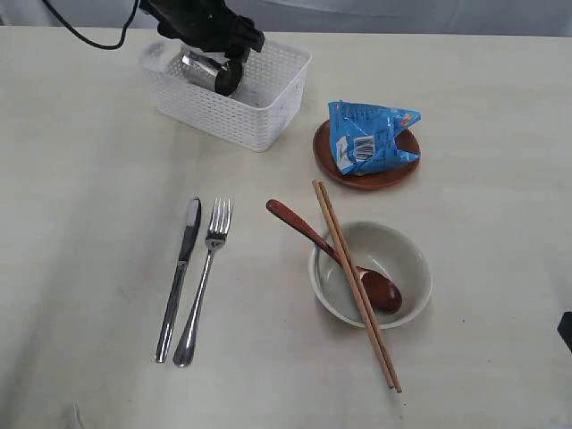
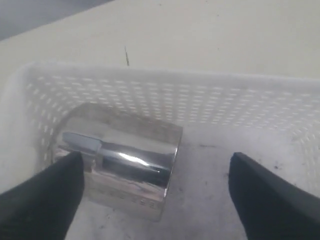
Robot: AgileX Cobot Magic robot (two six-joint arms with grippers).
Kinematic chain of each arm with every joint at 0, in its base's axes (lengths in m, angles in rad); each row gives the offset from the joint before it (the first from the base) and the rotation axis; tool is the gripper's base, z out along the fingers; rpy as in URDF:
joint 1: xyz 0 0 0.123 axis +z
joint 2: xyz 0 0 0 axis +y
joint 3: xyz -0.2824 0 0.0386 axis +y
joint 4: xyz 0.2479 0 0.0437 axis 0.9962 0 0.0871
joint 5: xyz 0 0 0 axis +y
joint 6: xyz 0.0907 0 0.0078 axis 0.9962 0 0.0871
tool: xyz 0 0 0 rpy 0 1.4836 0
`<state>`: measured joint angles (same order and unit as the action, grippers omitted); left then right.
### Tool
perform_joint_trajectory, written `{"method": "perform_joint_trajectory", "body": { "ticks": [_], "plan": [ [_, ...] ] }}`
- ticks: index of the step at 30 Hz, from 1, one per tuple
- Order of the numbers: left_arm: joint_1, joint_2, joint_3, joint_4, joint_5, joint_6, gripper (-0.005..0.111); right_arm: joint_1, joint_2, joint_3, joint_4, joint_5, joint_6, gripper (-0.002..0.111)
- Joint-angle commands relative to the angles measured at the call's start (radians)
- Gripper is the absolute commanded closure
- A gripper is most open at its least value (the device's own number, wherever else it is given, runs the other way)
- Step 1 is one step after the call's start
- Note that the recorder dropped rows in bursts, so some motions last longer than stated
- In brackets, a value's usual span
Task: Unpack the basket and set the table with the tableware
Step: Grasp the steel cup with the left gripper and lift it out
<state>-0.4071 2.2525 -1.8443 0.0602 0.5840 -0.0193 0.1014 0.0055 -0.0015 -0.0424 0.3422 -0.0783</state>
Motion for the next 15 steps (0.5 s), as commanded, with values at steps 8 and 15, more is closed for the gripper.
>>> {"method": "perform_joint_trajectory", "body": {
  "ticks": [8, 15],
  "plan": [
    [0.002, 0.025, -0.012, 0.117, -0.079, -0.056, 0.032, -0.007, -0.006, 0.001, 0.000, 0.000, 0.004, 0.109],
    [0.002, 0.058, -0.012, 0.160, -0.054, -0.048, 0.032, -0.007, -0.006, 0.001, 0.000, 0.000, 0.004, 0.109]
  ]
}}
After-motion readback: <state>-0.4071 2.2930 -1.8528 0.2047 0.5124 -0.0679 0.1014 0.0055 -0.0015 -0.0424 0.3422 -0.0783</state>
